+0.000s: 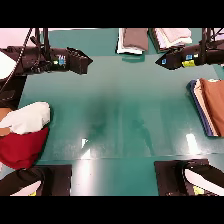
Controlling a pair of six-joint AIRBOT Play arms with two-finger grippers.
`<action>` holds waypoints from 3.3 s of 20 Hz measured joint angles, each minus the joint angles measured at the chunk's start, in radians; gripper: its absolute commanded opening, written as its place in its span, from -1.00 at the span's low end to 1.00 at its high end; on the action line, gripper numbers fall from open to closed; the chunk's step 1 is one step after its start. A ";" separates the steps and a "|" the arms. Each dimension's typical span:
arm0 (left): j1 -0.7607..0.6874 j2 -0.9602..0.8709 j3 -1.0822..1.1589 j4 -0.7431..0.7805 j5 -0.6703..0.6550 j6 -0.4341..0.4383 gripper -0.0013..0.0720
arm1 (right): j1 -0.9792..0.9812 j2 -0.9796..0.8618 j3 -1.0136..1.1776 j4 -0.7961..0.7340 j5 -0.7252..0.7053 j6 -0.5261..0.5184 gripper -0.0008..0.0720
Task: Fold the shirts.
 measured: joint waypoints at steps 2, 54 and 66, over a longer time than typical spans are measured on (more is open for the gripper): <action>0.000 0.000 0.000 0.000 0.000 0.000 -0.90 | 0.000 0.000 0.000 0.000 0.000 0.000 -0.92; 0.262 0.239 0.158 0.101 -0.306 0.073 -0.91 | 0.000 0.000 0.433 -0.126 -0.046 0.060 -0.92; -0.195 -0.211 0.178 0.084 -0.327 0.077 0.68 | 0.000 0.000 0.487 -0.183 0.003 0.098 -0.92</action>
